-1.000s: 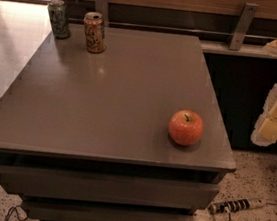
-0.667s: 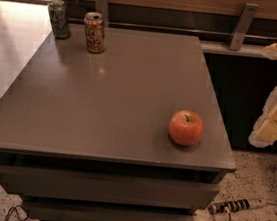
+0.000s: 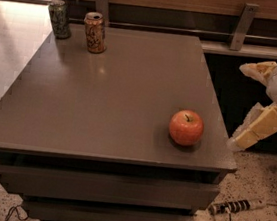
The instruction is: Move apple near orange can
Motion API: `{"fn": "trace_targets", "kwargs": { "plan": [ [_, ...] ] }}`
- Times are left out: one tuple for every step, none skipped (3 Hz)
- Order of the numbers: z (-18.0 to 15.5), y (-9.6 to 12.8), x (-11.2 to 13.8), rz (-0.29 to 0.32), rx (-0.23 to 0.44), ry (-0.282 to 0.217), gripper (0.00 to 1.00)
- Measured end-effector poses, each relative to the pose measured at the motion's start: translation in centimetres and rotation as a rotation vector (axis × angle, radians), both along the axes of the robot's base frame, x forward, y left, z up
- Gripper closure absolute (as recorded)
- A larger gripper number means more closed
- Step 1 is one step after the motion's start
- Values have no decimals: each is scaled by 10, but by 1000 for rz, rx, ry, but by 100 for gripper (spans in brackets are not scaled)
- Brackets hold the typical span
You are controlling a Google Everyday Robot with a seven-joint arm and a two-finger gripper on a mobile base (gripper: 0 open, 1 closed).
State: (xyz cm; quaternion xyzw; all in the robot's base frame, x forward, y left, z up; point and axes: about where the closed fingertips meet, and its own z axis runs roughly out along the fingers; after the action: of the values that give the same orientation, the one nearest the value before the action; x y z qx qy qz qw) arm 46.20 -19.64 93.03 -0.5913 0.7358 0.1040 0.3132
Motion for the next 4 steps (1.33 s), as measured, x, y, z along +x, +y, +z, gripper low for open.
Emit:
{"fn": "trace_targets", "kwargs": {
  "plan": [
    [-27,18,16,53,163,-16,0],
    [-50,28,27,88,307,-28,0],
    [-66,34,31,118,433,-52,0],
    [-76,38,30,140,513,-71,0]
  ]
}}
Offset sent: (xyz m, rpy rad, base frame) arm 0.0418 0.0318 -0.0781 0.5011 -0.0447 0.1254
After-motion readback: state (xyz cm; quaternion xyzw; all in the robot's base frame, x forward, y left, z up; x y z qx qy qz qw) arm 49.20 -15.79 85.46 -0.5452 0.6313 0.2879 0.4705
